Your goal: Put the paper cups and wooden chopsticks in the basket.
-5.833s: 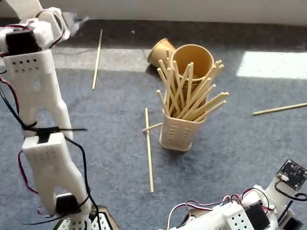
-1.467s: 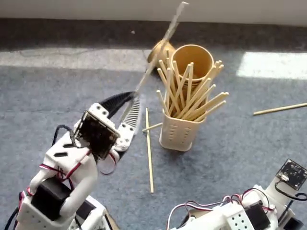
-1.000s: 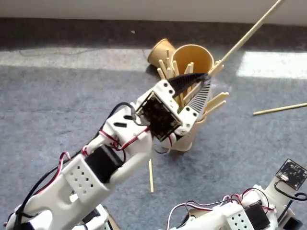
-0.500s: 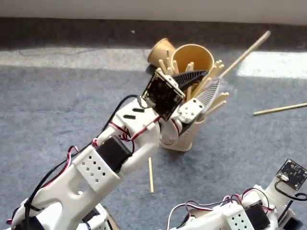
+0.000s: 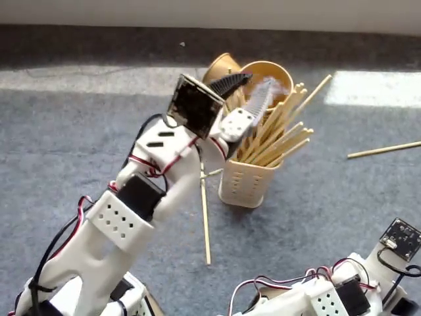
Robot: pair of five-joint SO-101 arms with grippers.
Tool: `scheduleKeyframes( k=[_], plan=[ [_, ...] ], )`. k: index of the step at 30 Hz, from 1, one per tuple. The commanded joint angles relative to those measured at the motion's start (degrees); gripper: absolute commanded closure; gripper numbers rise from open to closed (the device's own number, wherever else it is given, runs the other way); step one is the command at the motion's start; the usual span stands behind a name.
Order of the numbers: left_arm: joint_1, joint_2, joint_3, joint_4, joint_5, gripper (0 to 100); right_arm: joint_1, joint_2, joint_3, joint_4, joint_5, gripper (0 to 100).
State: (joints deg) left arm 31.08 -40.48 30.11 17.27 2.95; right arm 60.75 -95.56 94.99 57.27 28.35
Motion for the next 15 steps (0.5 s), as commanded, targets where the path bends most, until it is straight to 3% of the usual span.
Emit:
scheduleKeyframes(
  k=[1,5,9,15],
  plan=[
    [-14.90,-0.40,-8.84,7.56,0.79,87,-1.27,0.13,-5.32,-7.60,-4.31,61.6],
    [-25.71,-0.40,-11.56,18.20,0.79,95,-5.58,3.38,-19.47,-4.62,-13.01,61.6],
    [-31.34,-0.04,-9.63,29.01,0.79,99,-14.11,19.82,-34.33,0.31,-20.75,61.6],
    [-33.98,-0.31,-0.92,30.95,1.41,99,-20.26,55.43,-59.91,0.40,-31.74,61.6]
  ],
)
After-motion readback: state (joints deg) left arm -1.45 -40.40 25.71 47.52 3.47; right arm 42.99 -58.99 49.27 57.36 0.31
